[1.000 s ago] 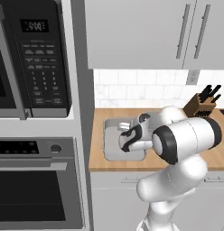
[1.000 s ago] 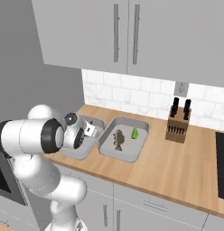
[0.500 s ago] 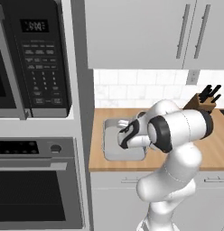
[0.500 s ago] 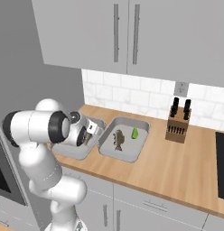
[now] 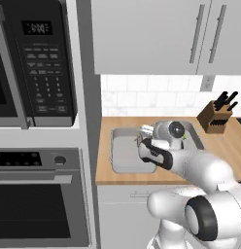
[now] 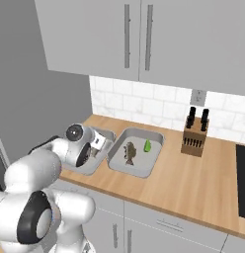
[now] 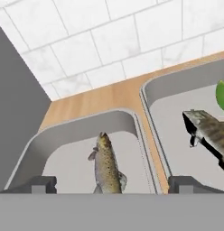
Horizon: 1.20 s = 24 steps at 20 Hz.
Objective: Place one lemon wedge and one fish in each tupperware on the nearby counter, to pack two identical lunches.
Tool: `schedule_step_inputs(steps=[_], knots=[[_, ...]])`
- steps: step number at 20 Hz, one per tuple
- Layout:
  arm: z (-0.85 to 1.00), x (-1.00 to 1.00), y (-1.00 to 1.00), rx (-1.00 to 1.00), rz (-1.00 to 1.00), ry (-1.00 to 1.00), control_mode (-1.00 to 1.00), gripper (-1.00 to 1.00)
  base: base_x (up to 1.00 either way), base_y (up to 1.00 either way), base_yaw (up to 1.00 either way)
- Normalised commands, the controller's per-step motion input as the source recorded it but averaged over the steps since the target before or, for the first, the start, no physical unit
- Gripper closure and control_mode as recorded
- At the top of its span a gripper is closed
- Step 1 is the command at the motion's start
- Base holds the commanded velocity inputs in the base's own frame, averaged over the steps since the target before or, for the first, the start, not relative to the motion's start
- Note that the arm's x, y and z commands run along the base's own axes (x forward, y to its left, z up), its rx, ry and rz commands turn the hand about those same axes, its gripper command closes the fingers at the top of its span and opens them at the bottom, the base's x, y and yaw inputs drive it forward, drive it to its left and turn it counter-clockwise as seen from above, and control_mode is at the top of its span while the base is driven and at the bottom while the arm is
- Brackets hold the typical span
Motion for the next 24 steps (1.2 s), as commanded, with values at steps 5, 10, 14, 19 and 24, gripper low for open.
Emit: schedule_step_inputs(steps=[5,10,14,19,24], knots=[[0.93,-1.0,-0.25,0.05,0.0,0.0,-1.0,-1.0,0.0,0.0,0.0],[0.83,-0.9,-0.02,-0.01,0.04,0.04,-1.0,-1.0,0.0,0.0,0.0],[0.59,-0.9,0.1,-0.09,0.05,0.19,-1.0,-1.0,0.0,0.0,0.0],[0.0,0.0,0.0,0.0,0.0,0.0,1.0,-1.0,-1.0,0.06,0.02],[0.0,0.0,0.0,0.0,0.0,0.0,1.0,-1.0,-1.0,0.01,0.06]])
